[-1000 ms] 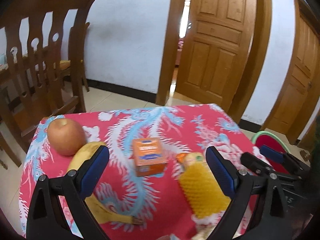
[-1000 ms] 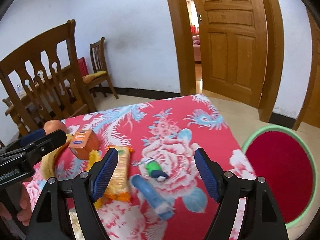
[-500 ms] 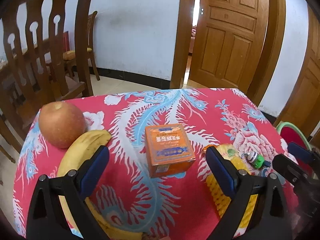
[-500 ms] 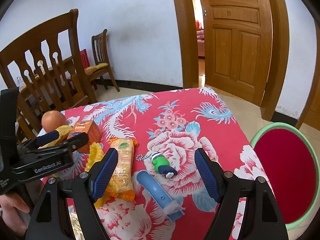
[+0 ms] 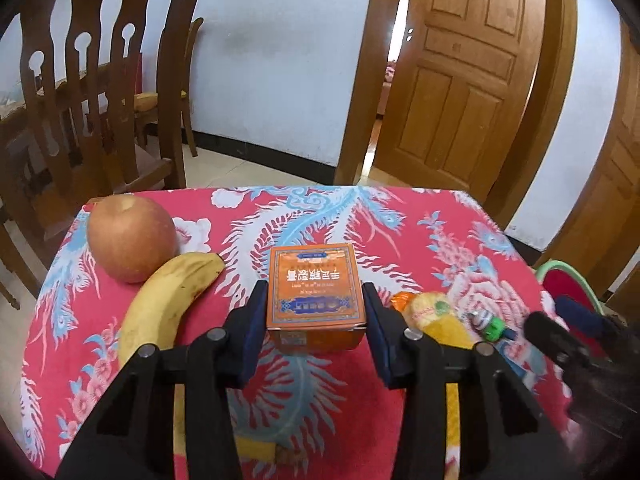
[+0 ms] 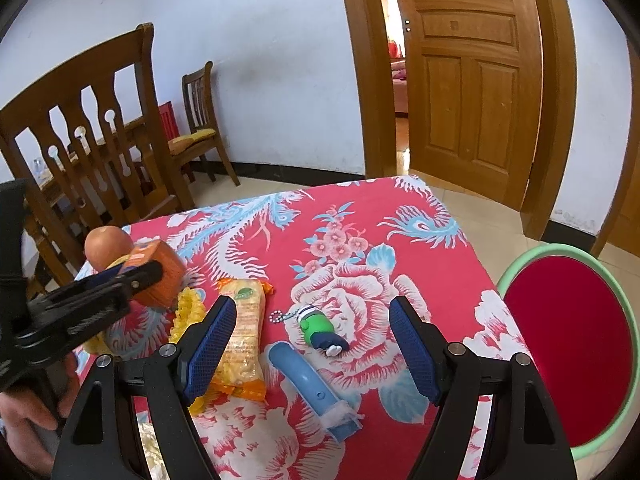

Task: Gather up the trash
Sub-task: 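Grasp the orange printed box with the left gripper while the right gripper grasps the yellow foam net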

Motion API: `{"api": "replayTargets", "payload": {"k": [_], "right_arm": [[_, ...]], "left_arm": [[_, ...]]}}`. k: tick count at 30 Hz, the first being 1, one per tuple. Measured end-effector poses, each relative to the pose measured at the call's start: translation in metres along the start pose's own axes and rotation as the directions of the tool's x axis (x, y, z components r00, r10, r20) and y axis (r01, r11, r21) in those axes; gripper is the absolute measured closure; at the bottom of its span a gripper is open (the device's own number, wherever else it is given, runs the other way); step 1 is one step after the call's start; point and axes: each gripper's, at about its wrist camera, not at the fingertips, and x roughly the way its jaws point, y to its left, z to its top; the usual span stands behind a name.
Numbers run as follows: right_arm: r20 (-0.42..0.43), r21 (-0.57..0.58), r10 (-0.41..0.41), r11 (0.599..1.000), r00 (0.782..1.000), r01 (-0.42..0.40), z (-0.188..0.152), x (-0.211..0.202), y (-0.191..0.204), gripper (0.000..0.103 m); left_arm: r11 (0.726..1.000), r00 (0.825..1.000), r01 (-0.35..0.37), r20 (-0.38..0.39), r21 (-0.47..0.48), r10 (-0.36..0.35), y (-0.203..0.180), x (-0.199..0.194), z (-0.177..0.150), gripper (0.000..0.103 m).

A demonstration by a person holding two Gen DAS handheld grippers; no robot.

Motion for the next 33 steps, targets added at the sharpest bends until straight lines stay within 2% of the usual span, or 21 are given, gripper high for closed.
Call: {"api": "replayTargets", "payload": {"k": [4,8,14,18,25,26,28,29,30,33], "right_arm": [[-0.007,-0.010,0.003,1.000,1.000,-0.003,-0.001,0.002,0.005,0.023],[-0.018,-0.012,0.021,1.000,1.000,-0.022,-0.003,0.002,0.009,0.023],[-0.001,0.021,0.131,0.991,0.991,-0.131,-0.006,-0.005,0.015,0.023],[-0.026,0.024,0.226,0.974,0.974,-0.226,-0.011,-0.002,0.026,0.023],[-0.055,-0.071,0.246,0.966,0.968,-0.250,-0.015,0.001,0.053,0.027],[-0.061,-0.073,0.245,0.966,0.968,-0.249,-0.016,0.002,0.054,0.032],[-0.084,-0.080,0.239,0.966,0.967,-0.245,-0.019,0.007,0.056,0.052],[-0.093,-0.083,0.236,0.966,0.967,-0.244,-0.020,0.009,0.057,0.075],[-0.108,-0.086,0.238,0.965,0.965,-0.247,-0.021,0.012,0.058,0.093],[-0.096,-0.093,0.245,0.963,0.965,-0.254,-0.022,0.009,0.060,0.093]], "left_arm": [[1.000,1.000,0.023,0.019,0.001,-0.023,0.002,-0.017,-0.010,0.056],[1.000,0.999,0.014,0.035,0.022,-0.014,0.006,-0.027,-0.027,0.056],[1.000,0.999,0.024,0.034,0.003,-0.024,0.010,-0.027,-0.024,0.056],[1.000,0.999,0.027,0.028,0.006,-0.027,0.011,-0.026,-0.024,0.056],[1.000,0.999,0.023,0.027,0.002,-0.023,0.011,-0.026,-0.024,0.056],[1.000,0.999,0.021,0.027,0.003,-0.021,0.010,-0.026,-0.025,0.056],[1.000,0.999,0.022,0.026,0.007,-0.022,0.009,-0.025,-0.025,0.056],[1.000,0.999,0.024,0.026,0.009,-0.024,0.009,-0.025,-0.025,0.056],[1.000,0.999,0.026,0.027,0.012,-0.026,0.008,-0.026,-0.025,0.056],[0.999,0.999,0.028,0.033,0.018,-0.028,0.007,-0.027,-0.026,0.056]]}}
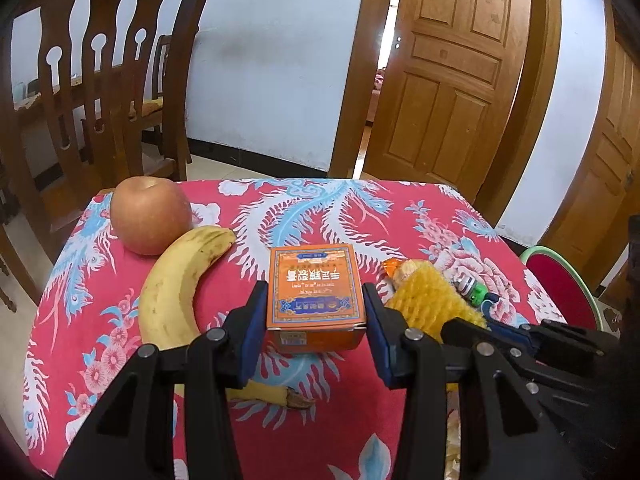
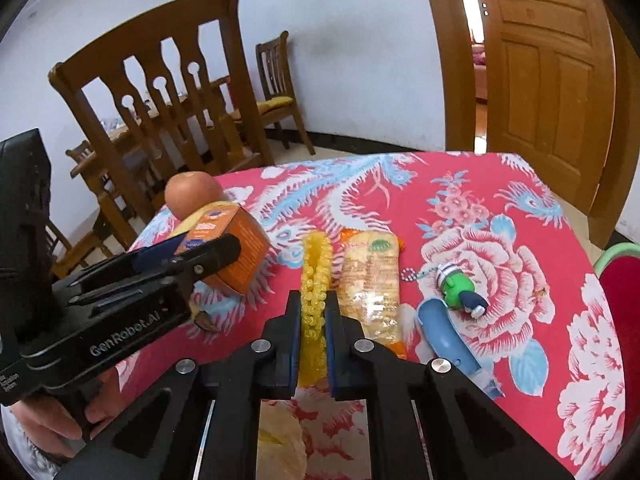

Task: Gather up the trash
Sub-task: 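Grasp the orange printed box with the left gripper while the right gripper grasps the yellow foam net, then carry the orange box and yellow foam net over the red bin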

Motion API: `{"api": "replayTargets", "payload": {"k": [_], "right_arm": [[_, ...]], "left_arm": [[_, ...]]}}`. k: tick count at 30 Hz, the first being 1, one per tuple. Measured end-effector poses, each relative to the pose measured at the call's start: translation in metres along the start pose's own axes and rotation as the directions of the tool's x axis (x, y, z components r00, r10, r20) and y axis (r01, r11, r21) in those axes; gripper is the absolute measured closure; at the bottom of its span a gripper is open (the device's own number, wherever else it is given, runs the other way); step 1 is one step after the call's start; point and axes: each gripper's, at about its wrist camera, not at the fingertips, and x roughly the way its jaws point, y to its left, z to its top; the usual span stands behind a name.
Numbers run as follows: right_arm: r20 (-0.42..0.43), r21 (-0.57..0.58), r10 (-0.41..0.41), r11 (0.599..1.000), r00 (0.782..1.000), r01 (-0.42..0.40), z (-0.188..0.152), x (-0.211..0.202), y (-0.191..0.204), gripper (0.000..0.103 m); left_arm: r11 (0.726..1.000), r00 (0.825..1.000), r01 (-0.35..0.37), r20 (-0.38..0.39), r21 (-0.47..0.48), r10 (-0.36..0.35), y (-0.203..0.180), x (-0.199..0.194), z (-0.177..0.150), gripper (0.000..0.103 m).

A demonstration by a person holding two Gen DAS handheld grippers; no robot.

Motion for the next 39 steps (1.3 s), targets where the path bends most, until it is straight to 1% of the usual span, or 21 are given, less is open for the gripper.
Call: {"api": "replayTargets", "payload": {"k": [3,9,18,21,23,32,39], "right_arm": [[0.017,-0.008,-0.008,1.000,1.000,0.008,0.002,-0.004,0.002,0.093],[0.008,-0.002,-0.027,1.000,1.000,0.027,0.001,-0.001,-0.001,0.093],[0.036,0.004,-0.043,0.999,0.998,0.043,0.006,-0.009,-0.007,0.093],[0.047,0.015,-0.044,0.999,0.998,0.043,0.010,-0.013,-0.013,0.093],[0.053,0.024,-0.042,0.999,0.998,0.041,0.011,-0.016,-0.017,0.093],[0.080,0.053,-0.070,0.996,0.994,0.066,0.015,-0.030,-0.031,0.093],[0.098,0.082,-0.088,0.993,0.991,0.080,0.012,-0.044,-0.045,0.092]], "left_arm": [[1.000,1.000,0.002,0.003,0.000,-0.002,0.000,-0.001,0.000,0.056],[1.000,1.000,0.002,0.001,0.009,-0.002,-0.001,-0.001,0.000,0.056],[0.999,1.000,0.008,-0.005,0.040,-0.008,-0.013,0.003,0.000,0.056],[0.999,1.000,0.021,-0.009,0.043,-0.020,-0.019,0.002,0.004,0.056],[0.998,1.000,0.014,-0.002,0.066,-0.014,-0.026,0.000,0.006,0.056],[0.994,1.000,0.030,-0.008,0.109,-0.029,-0.054,-0.004,0.011,0.056],[0.992,0.999,0.048,-0.007,0.116,-0.048,-0.072,-0.009,0.013,0.056]]}}
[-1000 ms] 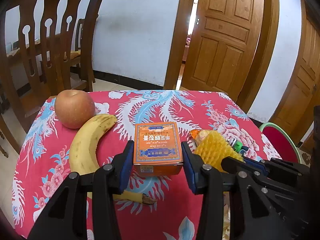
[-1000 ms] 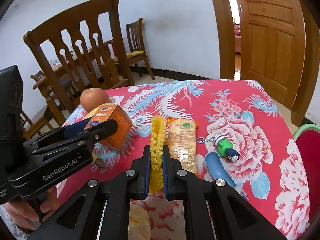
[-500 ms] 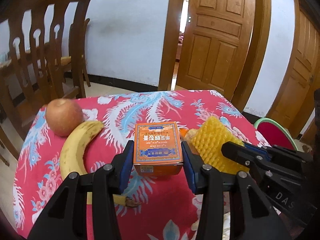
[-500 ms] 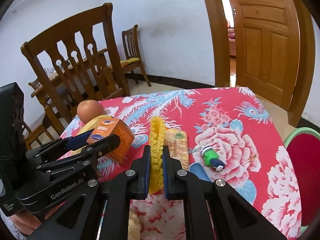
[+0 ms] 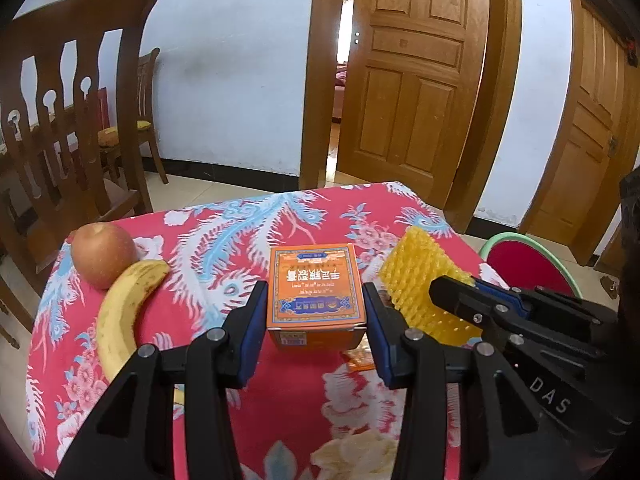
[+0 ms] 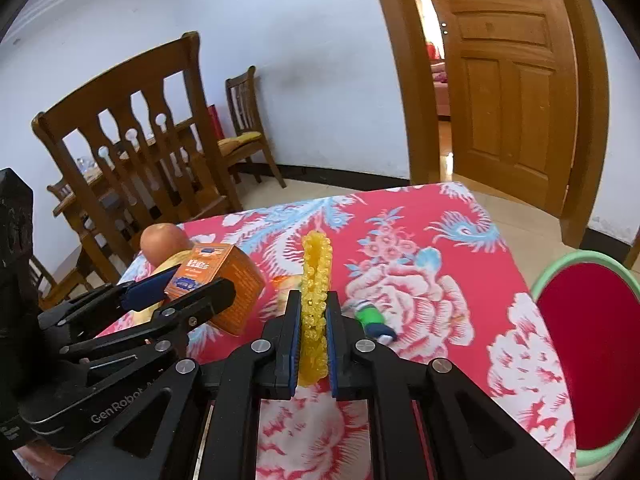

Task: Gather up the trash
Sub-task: 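Carry the orange box and yellow foam net over the red bin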

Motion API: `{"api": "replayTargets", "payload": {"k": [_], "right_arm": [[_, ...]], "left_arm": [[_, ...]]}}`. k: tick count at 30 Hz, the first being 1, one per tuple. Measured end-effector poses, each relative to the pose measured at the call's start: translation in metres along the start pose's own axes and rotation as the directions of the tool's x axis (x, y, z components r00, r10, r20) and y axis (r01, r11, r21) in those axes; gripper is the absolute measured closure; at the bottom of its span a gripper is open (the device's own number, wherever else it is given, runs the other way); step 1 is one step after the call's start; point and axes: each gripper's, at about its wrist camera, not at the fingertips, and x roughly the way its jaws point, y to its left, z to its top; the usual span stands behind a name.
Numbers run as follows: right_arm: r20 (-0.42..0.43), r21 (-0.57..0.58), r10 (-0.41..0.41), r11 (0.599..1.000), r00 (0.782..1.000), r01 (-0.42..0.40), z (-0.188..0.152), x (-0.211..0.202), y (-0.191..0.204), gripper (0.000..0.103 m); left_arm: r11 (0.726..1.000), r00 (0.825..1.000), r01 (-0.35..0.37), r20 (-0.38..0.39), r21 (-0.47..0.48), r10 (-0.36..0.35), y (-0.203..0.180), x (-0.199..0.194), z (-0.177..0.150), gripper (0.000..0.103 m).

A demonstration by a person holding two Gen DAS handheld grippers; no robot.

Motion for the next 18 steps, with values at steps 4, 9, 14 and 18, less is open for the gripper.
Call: {"api": "replayTargets", "payload": {"k": [4,9,14,18], "right_arm": [[-0.003,0.022,-0.009,1.000,1.000,0.009,-0.006,-0.002,-0.014,0.092],[0.017,0.043,-0.050,0.998,0.999,0.049,-0.007,-0.013,-0.033,0.092],[0.054,0.107,-0.062,0.993,0.997,0.056,-0.009,-0.028,-0.059,0.092],[0.049,0.142,-0.080,0.987,0.996,0.073,-0.013,-0.035,-0.078,0.092]], "left_arm": [[1.000,1.000,0.012,-0.004,0.026,-0.012,-0.013,0.002,-0.003,0.056],[0.998,1.000,0.028,-0.009,0.058,-0.028,-0.031,0.004,-0.004,0.056],[0.995,0.999,0.047,-0.012,0.088,-0.046,-0.053,0.007,-0.005,0.056],[0.992,0.998,0.064,-0.015,0.110,-0.063,-0.072,0.010,-0.005,0.056]]}}
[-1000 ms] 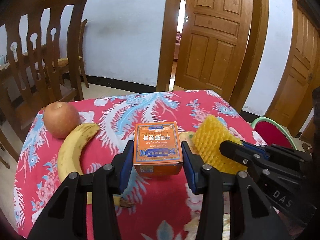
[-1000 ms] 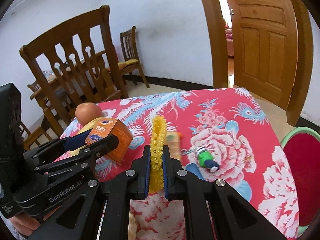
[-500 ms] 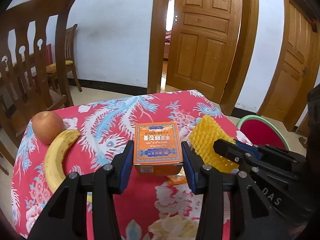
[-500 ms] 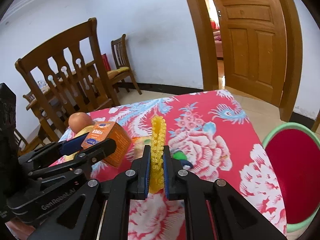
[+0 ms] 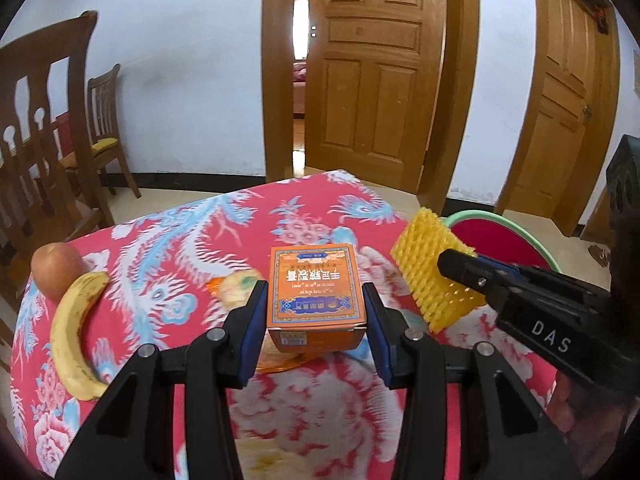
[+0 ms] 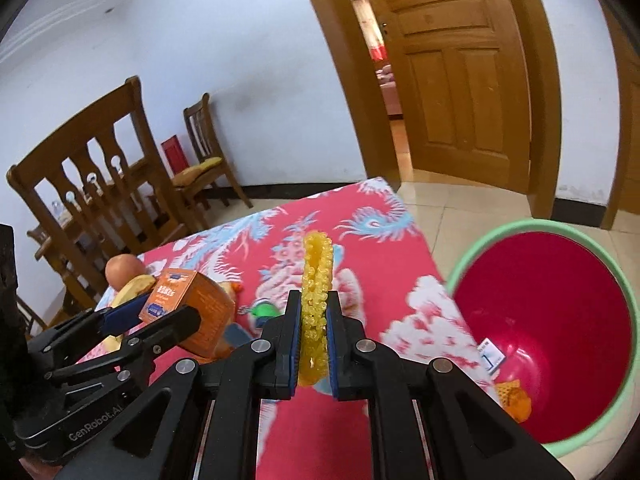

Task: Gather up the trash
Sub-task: 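Carry the orange box and yellow foam net over the red bin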

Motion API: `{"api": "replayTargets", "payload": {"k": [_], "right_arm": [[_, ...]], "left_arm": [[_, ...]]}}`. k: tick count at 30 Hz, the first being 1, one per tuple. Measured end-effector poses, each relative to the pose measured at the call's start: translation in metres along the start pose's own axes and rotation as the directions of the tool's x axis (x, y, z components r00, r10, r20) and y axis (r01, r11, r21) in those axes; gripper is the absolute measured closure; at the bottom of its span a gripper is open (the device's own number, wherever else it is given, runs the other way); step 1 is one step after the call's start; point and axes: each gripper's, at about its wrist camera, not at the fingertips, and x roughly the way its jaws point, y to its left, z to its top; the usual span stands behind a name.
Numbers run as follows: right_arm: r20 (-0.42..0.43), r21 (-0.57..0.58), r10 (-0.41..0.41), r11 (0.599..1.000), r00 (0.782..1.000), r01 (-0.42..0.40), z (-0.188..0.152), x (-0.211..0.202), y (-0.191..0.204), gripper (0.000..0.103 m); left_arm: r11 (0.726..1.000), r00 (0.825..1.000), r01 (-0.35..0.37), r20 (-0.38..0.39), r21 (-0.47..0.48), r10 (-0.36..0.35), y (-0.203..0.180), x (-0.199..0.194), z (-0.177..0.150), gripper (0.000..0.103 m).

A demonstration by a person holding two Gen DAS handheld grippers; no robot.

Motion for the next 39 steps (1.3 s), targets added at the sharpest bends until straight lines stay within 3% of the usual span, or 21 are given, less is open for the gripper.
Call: {"api": "replayTargets", "payload": {"k": [20,24,39], "right_arm": [[0.027,0.133,-0.118,0.985,0.993,0.114,-0.008,-0.043,-0.097,0.091],[0.012,0.145,-0.170,0.975,0.985,0.166,-0.012,-0.049,-0.115,0.091],[0.026,0.230,-0.215,0.952,0.976,0.203,-0.022,-0.086,-0.167,0.091]], "left_arm": [[0.990,0.991,0.128,-0.036,0.065,-0.126,-0.099,0.032,0.014,0.056],[0.985,0.987,0.154,-0.051,0.077,-0.151,-0.121,0.039,0.015,0.056],[0.970,0.973,0.226,-0.067,0.087,-0.221,-0.181,0.058,0.014,0.056]]}}
